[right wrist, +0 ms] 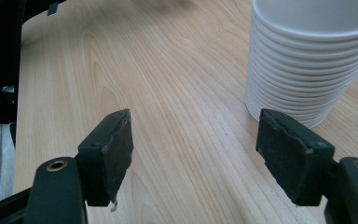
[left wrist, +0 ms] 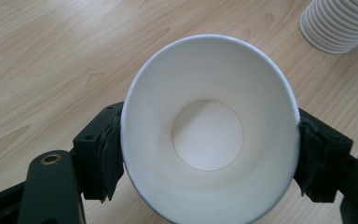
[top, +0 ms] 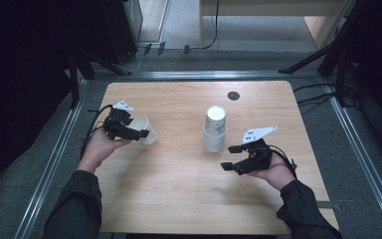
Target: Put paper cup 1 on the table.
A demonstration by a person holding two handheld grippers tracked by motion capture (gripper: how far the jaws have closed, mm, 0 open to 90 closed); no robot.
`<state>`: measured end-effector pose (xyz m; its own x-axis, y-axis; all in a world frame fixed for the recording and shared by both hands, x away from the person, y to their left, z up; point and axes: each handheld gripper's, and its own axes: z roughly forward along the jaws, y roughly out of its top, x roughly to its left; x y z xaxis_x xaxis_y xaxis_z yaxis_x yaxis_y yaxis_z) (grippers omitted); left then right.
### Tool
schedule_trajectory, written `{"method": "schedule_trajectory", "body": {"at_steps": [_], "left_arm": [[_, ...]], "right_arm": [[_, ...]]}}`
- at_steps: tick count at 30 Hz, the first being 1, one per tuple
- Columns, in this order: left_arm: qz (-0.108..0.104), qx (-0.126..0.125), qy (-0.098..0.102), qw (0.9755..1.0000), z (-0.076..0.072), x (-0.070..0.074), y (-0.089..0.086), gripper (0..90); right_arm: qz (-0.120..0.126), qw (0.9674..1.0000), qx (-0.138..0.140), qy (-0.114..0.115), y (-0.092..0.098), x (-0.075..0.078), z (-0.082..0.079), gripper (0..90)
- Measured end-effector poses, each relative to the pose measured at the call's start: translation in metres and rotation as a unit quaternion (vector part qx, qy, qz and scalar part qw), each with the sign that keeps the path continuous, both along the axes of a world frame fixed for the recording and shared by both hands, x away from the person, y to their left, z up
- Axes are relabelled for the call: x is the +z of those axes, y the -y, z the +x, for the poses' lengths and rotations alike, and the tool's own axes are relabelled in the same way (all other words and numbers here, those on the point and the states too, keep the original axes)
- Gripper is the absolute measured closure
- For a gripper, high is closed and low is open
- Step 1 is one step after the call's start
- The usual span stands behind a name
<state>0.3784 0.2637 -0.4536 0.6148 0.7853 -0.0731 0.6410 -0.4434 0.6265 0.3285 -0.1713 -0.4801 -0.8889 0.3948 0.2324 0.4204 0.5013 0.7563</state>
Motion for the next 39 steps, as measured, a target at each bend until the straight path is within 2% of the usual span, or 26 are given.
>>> {"method": "schedule_trajectory", "body": {"at_steps": [3,5,8,13,16,20,27,39], "left_arm": [[0.001,0.002,-0.004,1.0,0.003,-0.002,0.0,22.6],[0.014,0.003,-0.005,0.9999,0.004,-0.003,0.0,22.6],[0.02,0.007,-0.007,0.9998,0.007,-0.004,-0.001,22.6],[0.054,0.019,-0.011,0.9983,0.011,-0.007,0.001,22.6],[0.06,0.021,-0.015,0.9979,0.012,-0.009,0.001,22.6],[0.078,0.028,-0.019,0.9964,0.015,-0.014,0.001,22.6],[0.113,0.021,-0.018,0.9932,0.014,-0.019,0.008,22.6],[0.117,0.019,-0.017,0.9929,0.014,-0.021,0.01,20.9]], "right_arm": [[0.0,1.0,0.001,0.0,0.0,0.0,0.0,27.5],[0.0,1.0,0.0,0.0,0.0,0.0,0.0,27.5],[-0.001,1.0,0.001,0.0,-0.001,0.0,0.0,27.5],[-0.006,1.0,0.003,0.002,-0.001,-0.001,0.0,27.5],[-0.006,1.0,0.002,0.0,-0.002,-0.001,0.0,27.5],[-0.007,1.0,0.004,0.0,-0.002,-0.002,0.0,27.5],[-0.007,1.0,0.003,0.0,-0.002,-0.001,0.0,27.6],[-0.007,1.0,0.004,0.0,-0.002,-0.001,-0.001,27.6]]}}
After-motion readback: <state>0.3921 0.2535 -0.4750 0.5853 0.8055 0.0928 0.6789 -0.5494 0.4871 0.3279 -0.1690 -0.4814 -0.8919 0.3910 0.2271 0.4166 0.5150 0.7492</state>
